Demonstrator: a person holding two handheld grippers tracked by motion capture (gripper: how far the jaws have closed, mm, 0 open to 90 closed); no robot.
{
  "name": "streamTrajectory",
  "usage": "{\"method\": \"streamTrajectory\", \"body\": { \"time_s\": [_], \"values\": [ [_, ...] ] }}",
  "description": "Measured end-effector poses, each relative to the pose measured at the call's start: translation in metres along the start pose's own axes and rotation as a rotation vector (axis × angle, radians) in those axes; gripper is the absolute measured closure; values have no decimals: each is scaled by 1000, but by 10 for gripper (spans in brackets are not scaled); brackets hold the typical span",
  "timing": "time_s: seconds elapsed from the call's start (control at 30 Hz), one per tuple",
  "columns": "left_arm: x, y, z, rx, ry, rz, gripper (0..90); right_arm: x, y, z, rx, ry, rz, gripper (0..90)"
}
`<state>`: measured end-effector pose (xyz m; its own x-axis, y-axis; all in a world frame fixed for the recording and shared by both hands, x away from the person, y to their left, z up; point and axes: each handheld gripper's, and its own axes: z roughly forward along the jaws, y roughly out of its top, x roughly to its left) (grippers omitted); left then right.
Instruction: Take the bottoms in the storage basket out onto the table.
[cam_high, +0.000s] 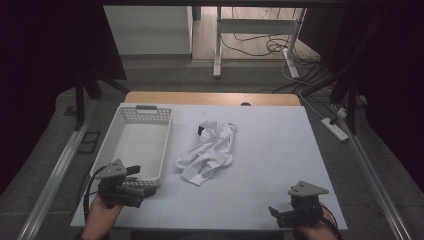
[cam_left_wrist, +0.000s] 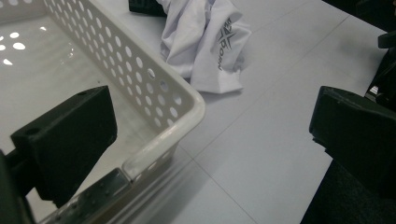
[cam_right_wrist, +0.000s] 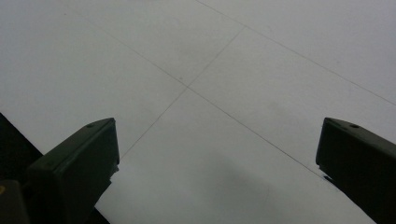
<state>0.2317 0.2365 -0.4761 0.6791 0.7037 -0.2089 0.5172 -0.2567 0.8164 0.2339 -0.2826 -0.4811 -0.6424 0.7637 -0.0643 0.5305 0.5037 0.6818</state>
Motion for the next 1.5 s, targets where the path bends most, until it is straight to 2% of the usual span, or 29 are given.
{"method": "streamTrajectory", "body": {
  "time_s": [0.5,1.0,1.17,1.5],
  "values": [
    [-8,-12,-10,15,14,-7,4,0,0,0,4,-1,2,0],
    [-13,-31,-21,21,30,-42,3,-1,0,0,5,-6,7,0],
    [-13,-38,-25,27,65,-53,0,0,0,0,6,-7,6,0],
    [-10,-49,-31,33,91,-79,0,-1,0,0,7,-11,8,0]
  ]
}}
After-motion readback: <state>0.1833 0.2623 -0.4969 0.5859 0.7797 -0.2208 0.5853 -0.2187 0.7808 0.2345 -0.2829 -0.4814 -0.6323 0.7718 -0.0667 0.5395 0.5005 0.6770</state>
